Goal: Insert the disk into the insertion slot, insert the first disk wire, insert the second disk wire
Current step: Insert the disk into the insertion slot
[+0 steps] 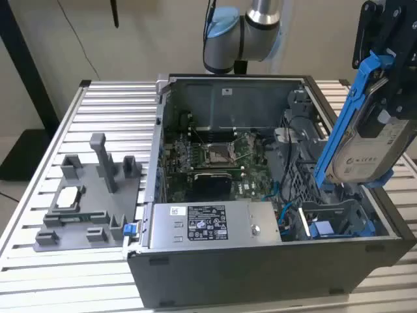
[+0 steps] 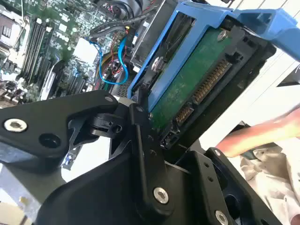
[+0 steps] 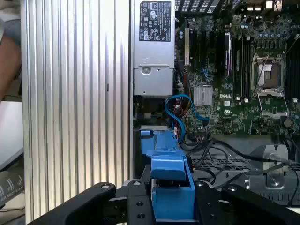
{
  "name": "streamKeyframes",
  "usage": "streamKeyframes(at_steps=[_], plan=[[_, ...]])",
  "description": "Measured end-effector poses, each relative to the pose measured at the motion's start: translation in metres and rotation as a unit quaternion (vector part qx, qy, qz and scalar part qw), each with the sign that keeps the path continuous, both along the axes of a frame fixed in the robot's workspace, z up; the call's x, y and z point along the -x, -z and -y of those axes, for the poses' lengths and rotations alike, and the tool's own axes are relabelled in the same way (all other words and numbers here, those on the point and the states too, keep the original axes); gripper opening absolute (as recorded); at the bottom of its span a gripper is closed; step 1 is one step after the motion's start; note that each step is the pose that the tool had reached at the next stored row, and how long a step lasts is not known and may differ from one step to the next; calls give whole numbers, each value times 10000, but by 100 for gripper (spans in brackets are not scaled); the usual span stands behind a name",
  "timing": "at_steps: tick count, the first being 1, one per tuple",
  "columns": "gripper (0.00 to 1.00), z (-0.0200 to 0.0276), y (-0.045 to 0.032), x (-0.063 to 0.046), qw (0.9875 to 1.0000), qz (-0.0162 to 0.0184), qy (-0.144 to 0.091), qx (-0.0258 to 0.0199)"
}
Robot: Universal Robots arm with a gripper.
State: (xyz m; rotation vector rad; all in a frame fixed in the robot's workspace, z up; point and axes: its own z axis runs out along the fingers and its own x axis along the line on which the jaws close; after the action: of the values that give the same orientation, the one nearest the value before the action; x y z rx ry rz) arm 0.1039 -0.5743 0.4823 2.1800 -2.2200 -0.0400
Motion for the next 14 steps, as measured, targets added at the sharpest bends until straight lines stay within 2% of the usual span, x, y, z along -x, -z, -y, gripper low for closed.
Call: streamKeyframes(at_steps=[14], plan=[[0,0,13,0,10000,0,0,-1]])
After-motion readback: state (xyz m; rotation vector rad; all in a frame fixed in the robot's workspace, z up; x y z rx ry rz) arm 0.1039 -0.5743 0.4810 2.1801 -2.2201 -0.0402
